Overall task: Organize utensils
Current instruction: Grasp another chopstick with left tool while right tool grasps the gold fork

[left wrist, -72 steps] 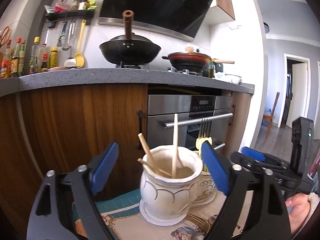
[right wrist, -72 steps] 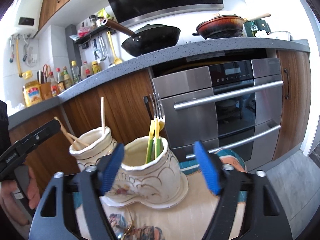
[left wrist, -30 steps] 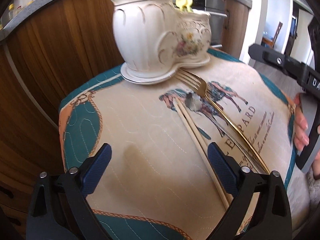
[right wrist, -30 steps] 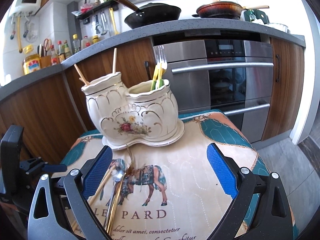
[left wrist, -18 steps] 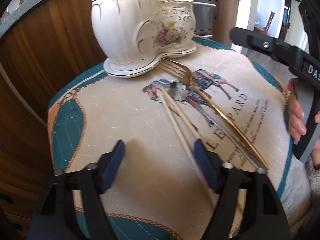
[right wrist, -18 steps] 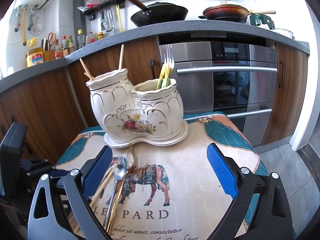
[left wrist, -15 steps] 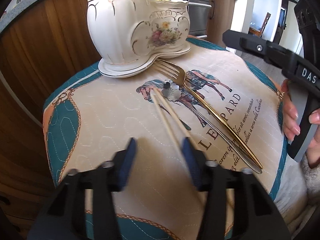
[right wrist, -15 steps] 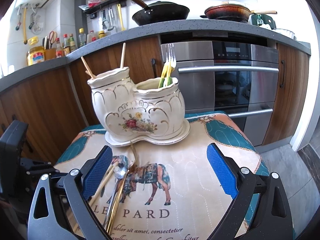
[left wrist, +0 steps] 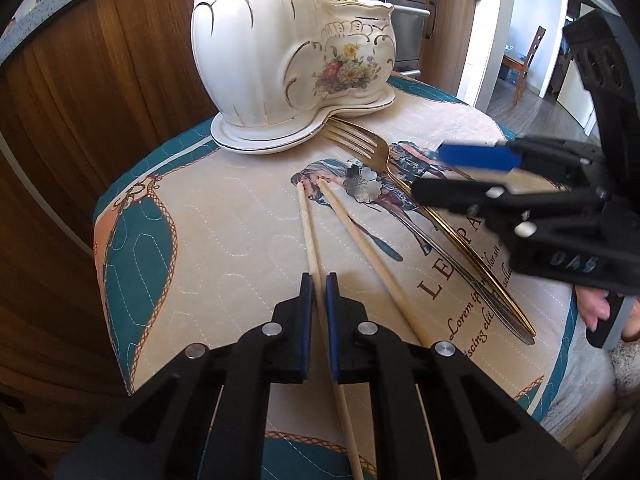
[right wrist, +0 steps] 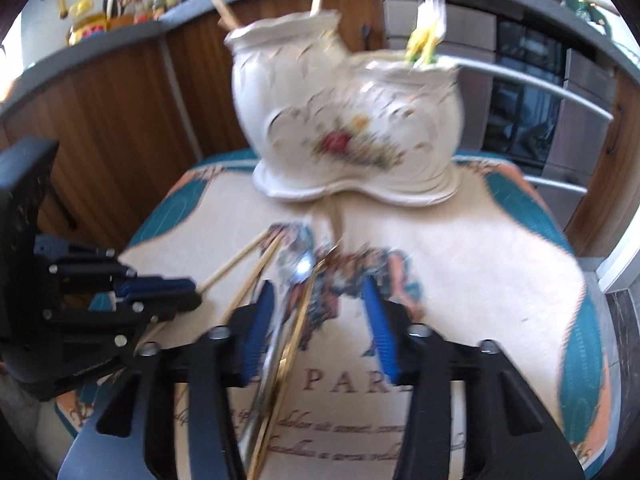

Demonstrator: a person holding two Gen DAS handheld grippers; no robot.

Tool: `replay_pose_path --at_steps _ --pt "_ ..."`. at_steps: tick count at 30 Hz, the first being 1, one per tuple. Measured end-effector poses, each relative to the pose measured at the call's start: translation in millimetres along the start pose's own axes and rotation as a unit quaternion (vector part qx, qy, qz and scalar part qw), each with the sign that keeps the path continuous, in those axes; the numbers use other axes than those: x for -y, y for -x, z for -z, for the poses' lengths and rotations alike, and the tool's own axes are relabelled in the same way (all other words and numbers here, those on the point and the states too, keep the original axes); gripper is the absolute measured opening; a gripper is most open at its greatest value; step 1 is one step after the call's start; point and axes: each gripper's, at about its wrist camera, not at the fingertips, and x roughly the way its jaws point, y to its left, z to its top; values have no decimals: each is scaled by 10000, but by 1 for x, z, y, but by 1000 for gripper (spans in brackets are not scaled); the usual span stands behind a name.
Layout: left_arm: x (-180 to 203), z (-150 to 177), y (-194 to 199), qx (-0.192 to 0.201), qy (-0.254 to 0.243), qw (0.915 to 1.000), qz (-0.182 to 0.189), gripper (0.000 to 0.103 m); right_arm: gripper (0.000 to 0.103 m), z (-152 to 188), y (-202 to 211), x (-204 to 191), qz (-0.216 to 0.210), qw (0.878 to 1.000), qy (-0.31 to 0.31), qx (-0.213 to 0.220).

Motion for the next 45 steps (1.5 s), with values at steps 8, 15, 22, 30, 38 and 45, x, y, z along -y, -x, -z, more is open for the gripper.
replay_pose_path --at_steps 8,15,22,30,38,45 --pt "3 0 -3 15 -42 10000 -22 7 12 5 -11 -8 83 9997 10 -246" --pt "2 1 0 -54 -71 9999 112 6 7 12 5 -2 189 9991 125 -353" --pt "10 -2 -3 -136 -286 9992 251 6 7 19 12 -8 378 9953 642 -617" --pt "9 -5 -8 -100 -166 9994 274 6 16 8 -5 -11 431 9939 668 -766" --pt "11 -7 -12 -106 -161 9994 300 6 6 12 -4 -6 329 9963 518 -594" --pt "7 -5 -10 -80 -106 9995 292 4 6 12 12 5 173 9992 249 -273"
